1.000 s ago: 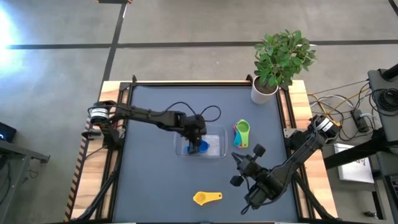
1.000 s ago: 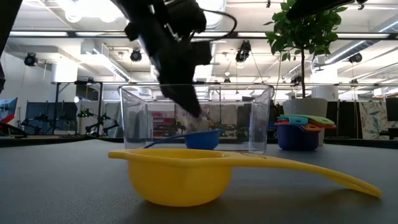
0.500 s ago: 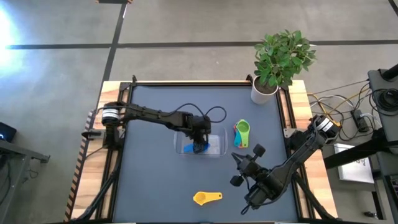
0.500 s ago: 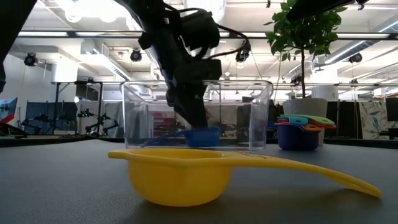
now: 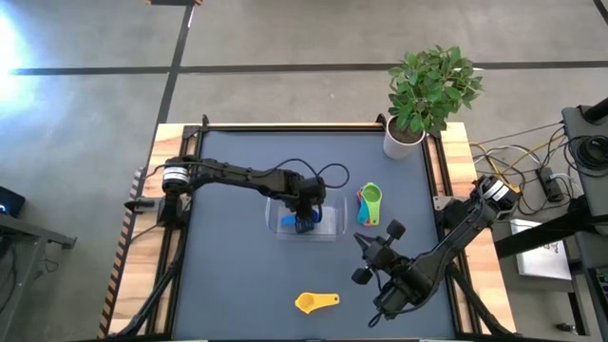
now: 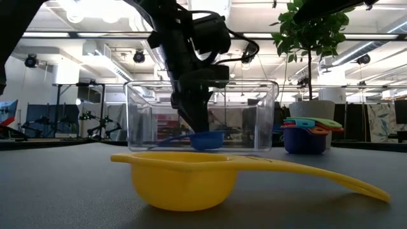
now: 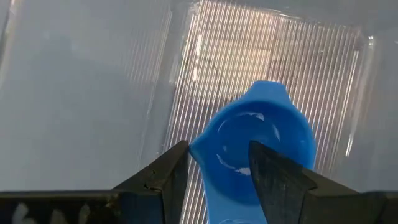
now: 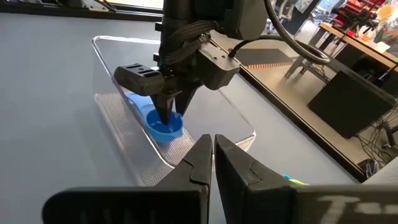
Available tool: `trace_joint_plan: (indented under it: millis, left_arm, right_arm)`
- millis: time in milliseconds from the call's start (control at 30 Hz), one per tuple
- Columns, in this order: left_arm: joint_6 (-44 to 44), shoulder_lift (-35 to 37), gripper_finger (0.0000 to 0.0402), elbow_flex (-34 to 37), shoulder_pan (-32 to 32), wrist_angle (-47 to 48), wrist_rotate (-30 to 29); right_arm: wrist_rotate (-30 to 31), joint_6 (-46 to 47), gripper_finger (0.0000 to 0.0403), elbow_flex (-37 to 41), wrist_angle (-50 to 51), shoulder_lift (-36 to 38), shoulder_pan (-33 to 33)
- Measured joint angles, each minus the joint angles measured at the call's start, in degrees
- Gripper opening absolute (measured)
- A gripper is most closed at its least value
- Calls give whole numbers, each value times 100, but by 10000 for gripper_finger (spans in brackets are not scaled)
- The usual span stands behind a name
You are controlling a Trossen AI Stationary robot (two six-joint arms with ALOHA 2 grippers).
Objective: Nest measuring cups in basket
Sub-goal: Stack the blue measuring cup on top of the green measuring cup
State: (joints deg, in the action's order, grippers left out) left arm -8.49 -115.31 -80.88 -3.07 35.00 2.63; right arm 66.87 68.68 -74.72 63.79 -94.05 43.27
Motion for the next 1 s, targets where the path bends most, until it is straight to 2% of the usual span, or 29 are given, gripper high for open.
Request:
trace_joint_plan:
  millis: [333,567,800,1000]
  left_arm:
    - [70,13,97,212,13,-138,-31]
    - [190,11,9,124,41,-26,-72]
    - [361,50,2,-242,155,360,-403]
    - [516,409,1,-561,312,416,-578]
  right_arm:
    - [2,-31,9,7,0,-1,0]
    - [2,-31,9,9,0,1,0]
    - [-2,-31,9,11,-1,0,0]
    - [-109,-28,9,13,-2,1,0]
